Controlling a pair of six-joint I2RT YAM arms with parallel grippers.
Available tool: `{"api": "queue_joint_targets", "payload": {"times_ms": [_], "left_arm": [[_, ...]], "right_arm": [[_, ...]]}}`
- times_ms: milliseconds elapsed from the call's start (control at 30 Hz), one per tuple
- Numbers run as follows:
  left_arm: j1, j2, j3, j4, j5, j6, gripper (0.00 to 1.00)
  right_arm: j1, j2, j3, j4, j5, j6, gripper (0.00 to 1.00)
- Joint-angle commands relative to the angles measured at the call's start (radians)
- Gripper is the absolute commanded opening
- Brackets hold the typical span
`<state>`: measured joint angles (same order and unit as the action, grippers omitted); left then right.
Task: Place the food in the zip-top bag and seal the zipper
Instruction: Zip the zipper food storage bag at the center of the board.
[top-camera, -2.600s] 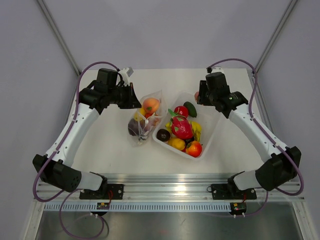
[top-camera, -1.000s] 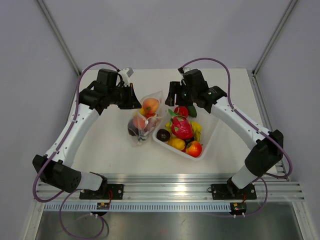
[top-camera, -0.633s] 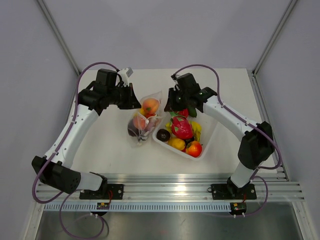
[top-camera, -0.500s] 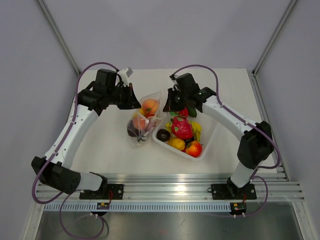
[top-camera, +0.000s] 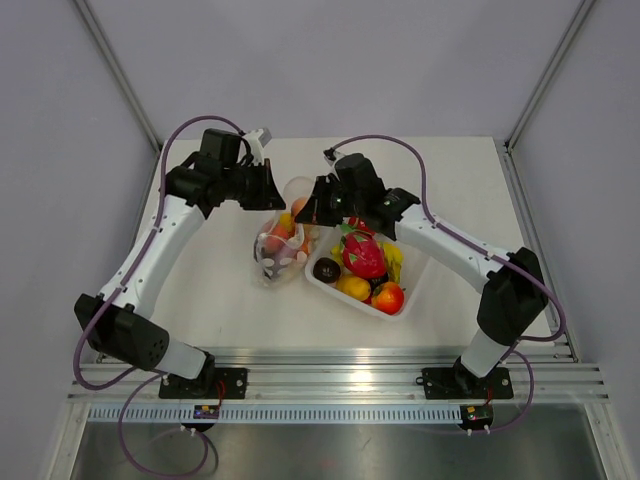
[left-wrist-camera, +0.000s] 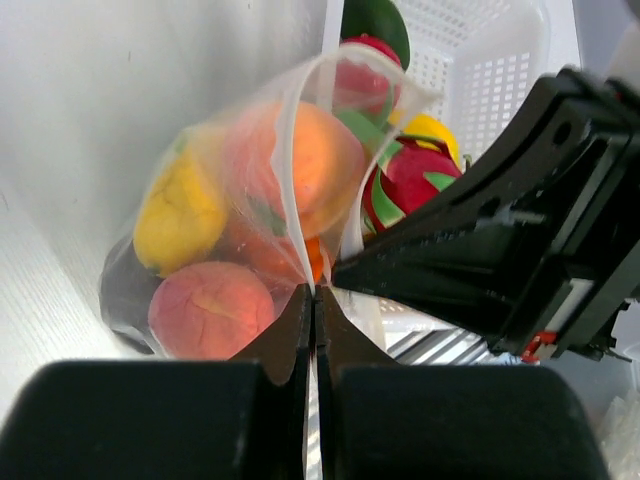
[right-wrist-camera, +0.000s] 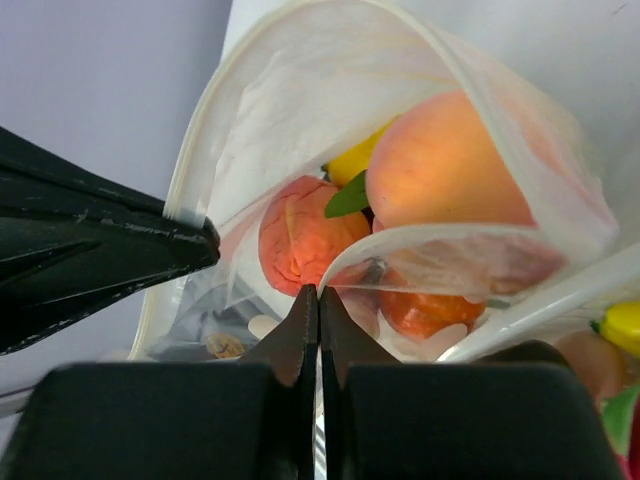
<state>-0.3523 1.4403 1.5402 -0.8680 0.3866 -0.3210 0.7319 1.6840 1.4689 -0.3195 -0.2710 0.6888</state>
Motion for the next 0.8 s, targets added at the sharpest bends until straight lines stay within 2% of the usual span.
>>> {"api": "queue_joint_targets", "payload": {"times_ms": [0,67,100,200,333,467,633,767], "left_arm": [[-0.001,0.018,0.106,0.060,-0.006,0.019,0.02],[-0.001,0.048,0.158,0.018,-0.035,0.033,0.18],[-0.001,0.054,0.175,0.000,-0.046,0.040,0.40],[0.003,0.042,0.207,-0.061,-0.139,0.053,0.65],[0.004,-0.070,0.163,-0.082,-0.276,0.071,0.70],[0.010,-0.223,0.016,-0.026,-0.424,0.086,0.68],[0.016,-0.473,-0.311,0.214,-0.477,0.077,0.64],[0.019,-0.621,-0.486,0.380,-0.524,0.106,0.66]], "right_arm": [[0.018,-0.049,-0.018,0.171,0.035,0.129,0.00],[0.017,-0.049,-0.028,0.206,0.041,0.176,0.00],[0.017,-0.046,-0.044,0.220,0.045,0.192,0.00],[0.018,-0.044,-0.080,0.286,0.047,0.261,0.00],[0.018,-0.030,-0.105,0.354,0.039,0.324,0.00],[0.018,-0.020,-0.110,0.372,0.036,0.339,0.00],[0.017,-0.001,-0.093,0.376,0.021,0.347,0.00],[0.017,0.002,-0.091,0.375,0.009,0.341,0.00]]}}
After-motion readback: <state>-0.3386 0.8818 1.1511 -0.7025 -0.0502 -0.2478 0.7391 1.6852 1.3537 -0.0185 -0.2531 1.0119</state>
